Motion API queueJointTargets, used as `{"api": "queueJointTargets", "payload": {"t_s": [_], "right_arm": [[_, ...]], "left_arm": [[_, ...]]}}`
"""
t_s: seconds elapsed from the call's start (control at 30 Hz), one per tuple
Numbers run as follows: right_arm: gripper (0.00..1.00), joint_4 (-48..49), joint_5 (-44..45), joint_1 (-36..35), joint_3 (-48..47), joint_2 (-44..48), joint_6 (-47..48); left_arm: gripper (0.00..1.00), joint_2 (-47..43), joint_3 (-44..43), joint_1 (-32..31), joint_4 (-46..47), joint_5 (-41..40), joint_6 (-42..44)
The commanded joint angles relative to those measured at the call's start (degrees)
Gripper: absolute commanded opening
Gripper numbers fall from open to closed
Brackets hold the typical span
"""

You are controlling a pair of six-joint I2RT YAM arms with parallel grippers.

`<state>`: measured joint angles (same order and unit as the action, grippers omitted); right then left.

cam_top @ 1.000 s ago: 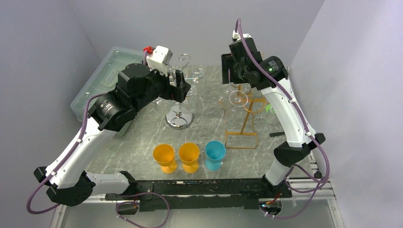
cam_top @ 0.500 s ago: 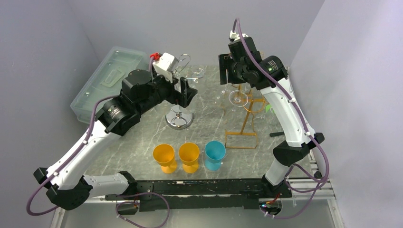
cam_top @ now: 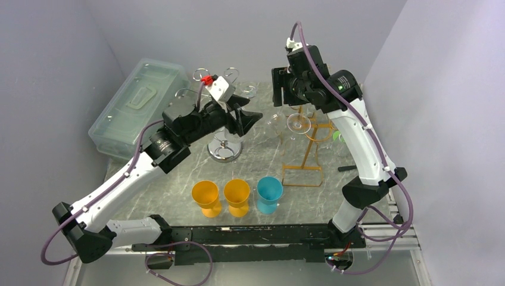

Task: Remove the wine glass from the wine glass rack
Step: Pick up the wine glass from the wine rack.

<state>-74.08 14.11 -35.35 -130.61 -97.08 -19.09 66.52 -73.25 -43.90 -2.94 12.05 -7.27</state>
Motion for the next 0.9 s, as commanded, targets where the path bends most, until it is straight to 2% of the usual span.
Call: {"api": "queueJointTargets", "payload": {"t_s": [0.0,0.17,0.87], "right_arm": [[0.43,2.35,-0.90,-0.32,-3.34,2.65,-0.70],[0.43,2.46,-1.24,-0.32,-3.63,3.65,-1.11],[0.41,3.96,-2.46,-0.29,-2.84,7.21,-2.55]], "left_arm": [[0.64,1.58,1.37,0.20,11.85,4.23,1.58],[0.60,3.72,3.55,0.16,17.39,5.33,2.49],[0.53,12.82,5.59,-0.21,30.32,8.45,2.19]]}}
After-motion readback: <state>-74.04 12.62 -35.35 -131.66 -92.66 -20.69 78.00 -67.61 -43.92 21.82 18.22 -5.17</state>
